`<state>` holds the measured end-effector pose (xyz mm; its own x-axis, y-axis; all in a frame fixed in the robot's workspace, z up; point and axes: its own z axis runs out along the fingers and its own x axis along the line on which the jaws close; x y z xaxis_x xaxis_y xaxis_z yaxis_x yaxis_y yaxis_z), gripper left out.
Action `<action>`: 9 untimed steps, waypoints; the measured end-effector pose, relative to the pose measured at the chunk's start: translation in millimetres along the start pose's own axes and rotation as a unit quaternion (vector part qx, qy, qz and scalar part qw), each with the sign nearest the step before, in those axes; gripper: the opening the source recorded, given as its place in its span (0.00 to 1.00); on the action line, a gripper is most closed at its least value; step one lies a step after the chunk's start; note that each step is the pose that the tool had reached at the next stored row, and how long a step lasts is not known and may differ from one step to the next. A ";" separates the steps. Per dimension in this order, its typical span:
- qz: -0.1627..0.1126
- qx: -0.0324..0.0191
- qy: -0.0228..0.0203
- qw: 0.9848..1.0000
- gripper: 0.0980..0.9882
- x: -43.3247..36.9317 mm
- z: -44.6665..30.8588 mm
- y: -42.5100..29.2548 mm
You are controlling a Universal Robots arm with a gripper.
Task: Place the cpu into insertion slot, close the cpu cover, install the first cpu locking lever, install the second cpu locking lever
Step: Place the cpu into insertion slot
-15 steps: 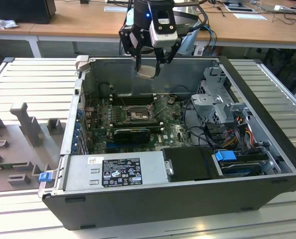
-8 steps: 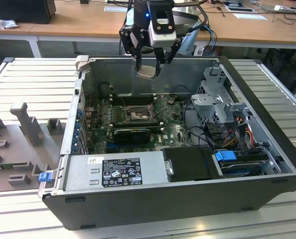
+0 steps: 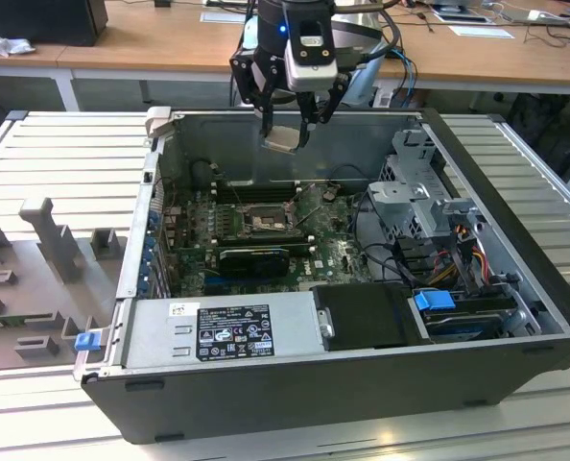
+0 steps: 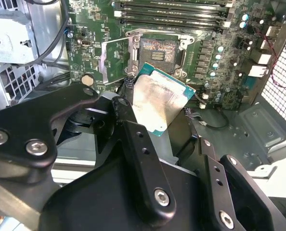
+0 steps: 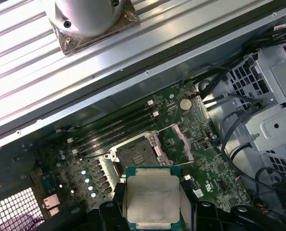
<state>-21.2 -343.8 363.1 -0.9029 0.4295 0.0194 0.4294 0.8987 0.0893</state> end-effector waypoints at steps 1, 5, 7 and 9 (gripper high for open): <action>0.002 0.000 0.000 1.000 0.48 0.0 0.0 0.0; 0.009 0.000 -0.001 1.000 0.48 0.0 0.0 0.0; 0.012 0.000 -0.001 1.000 0.48 0.0 0.0 0.0; 0.016 0.000 -0.001 1.000 0.48 0.0 0.0 0.0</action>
<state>-21.2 -343.8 363.1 -0.8883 0.4589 0.0194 0.4587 0.8841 0.0892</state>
